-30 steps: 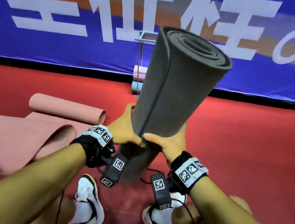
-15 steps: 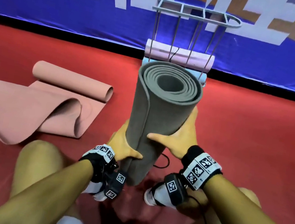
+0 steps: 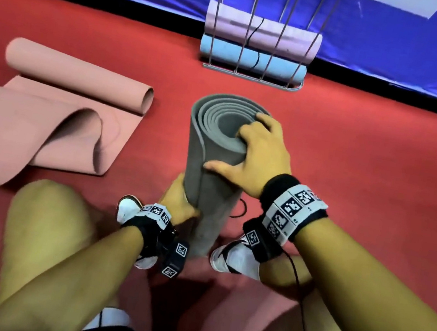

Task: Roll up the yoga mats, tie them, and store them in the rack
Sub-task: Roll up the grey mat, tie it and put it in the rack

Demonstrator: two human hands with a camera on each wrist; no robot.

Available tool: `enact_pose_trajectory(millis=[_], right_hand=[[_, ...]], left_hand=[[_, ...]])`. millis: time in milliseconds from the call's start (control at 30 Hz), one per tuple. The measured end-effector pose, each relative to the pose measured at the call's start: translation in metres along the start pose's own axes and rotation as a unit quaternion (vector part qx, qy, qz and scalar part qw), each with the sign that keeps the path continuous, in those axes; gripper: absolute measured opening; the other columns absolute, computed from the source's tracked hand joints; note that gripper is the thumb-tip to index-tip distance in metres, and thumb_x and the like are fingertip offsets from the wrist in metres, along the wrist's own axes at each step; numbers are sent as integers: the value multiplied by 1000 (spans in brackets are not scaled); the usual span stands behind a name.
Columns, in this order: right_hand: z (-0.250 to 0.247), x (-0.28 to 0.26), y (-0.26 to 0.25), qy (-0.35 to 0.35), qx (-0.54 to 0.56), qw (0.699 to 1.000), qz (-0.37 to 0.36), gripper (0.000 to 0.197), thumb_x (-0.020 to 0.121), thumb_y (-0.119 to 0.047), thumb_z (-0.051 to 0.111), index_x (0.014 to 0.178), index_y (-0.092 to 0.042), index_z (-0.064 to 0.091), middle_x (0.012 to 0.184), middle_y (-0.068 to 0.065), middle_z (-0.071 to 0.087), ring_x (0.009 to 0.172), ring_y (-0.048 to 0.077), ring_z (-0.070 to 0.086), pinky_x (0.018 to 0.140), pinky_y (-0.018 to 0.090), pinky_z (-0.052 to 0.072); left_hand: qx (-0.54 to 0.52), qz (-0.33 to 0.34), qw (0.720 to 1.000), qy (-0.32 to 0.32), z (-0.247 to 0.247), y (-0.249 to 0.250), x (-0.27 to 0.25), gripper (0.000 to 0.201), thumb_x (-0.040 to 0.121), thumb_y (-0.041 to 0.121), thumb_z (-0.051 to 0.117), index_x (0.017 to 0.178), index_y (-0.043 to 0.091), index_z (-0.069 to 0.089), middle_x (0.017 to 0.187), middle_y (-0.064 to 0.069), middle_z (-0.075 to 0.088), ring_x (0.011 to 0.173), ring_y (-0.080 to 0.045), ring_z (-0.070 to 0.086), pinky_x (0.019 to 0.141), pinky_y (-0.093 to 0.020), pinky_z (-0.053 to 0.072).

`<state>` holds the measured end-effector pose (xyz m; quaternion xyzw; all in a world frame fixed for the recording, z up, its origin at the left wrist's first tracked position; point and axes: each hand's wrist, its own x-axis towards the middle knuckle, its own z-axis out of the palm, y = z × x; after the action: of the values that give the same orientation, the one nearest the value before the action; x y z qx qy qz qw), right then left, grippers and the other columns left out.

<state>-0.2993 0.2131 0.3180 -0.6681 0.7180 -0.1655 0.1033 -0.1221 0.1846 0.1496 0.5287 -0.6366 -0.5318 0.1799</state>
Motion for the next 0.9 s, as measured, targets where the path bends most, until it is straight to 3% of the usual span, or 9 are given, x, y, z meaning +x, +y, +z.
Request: enact_pose_trajectory(millis=[100, 200, 300, 367, 433, 533, 633, 733, 900], right_hand=[[-13, 13, -12, -65, -91, 994, 7, 62, 74, -72, 67, 108, -22, 57, 120, -4, 60, 143, 28, 25, 111, 55, 35], [-16, 16, -17, -94, -208, 974, -5, 58, 77, -74, 53, 109, -26, 52, 108, -4, 66, 132, 35, 36, 113, 70, 15], [-11, 7, -21, -61, -268, 960, -57, 59, 87, -76, 44, 104, -21, 52, 101, 2, 71, 118, 33, 50, 114, 56, 20], [-13, 3, -18, -39, -247, 966, -63, 55, 90, -72, 47, 96, -18, 48, 97, 8, 71, 104, 33, 59, 93, 42, 36], [-21, 6, -11, -38, -231, 972, -20, 57, 89, -73, 50, 103, -17, 54, 98, 8, 71, 99, 33, 64, 80, 38, 35], [-31, 13, 5, -57, -193, 978, 54, 68, 84, -77, 52, 127, -25, 57, 114, 1, 72, 112, 27, 64, 101, 42, 29], [-18, 5, 7, -41, -191, 978, 69, 66, 87, -76, 47, 130, -26, 54, 108, 0, 72, 109, 26, 65, 101, 46, 26], [-1, -3, -12, -15, -215, 975, 56, 52, 93, -67, 44, 114, -20, 52, 94, 0, 69, 99, 28, 63, 97, 48, 30], [-3, -5, -19, -14, -173, 983, 66, 47, 90, -62, 48, 115, -22, 51, 80, -5, 58, 97, 27, 61, 94, 48, 29]], left_hand=[[-29, 24, 997, 73, -6, 17, -3, 76, 59, 18, 65, 133, 27, 51, 103, 2, 70, 92, -24, 68, 77, -40, 58], [-1, 31, 993, 114, -12, 31, -5, 67, 64, 20, 55, 129, 37, 51, 100, -3, 72, 94, -38, 65, 80, -44, 55], [78, 23, 989, 122, -13, 44, -10, 66, 73, 16, 51, 138, 32, 50, 111, -21, 69, 103, -49, 59, 88, -50, 50], [142, 16, 984, 105, -14, 50, -11, 62, 86, 6, 51, 145, 23, 46, 117, -29, 65, 107, -52, 56, 90, -49, 46], [190, 17, 978, 81, -22, 50, -11, 60, 90, 4, 47, 147, 24, 43, 119, -30, 62, 110, -53, 54, 90, -49, 44], [232, 20, 971, 61, -38, 45, -6, 60, 90, 5, 44, 146, 27, 43, 119, -30, 62, 111, -54, 55, 92, -51, 46], [246, 23, 968, 43, -30, 54, -17, 62, 89, 3, 44, 148, 22, 39, 122, -30, 62, 112, -53, 55, 92, -51, 47], [226, 29, 973, 25, -8, 59, -32, 77, 87, 6, 52, 157, 16, 21, 137, -23, 54, 119, -48, 54, 97, -50, 46], [205, -30, 978, -13, 7, 66, -44, 138, 70, 42, 84, 158, 25, -21, 166, -12, 18, 137, -45, 42, 109, -48, 39]])
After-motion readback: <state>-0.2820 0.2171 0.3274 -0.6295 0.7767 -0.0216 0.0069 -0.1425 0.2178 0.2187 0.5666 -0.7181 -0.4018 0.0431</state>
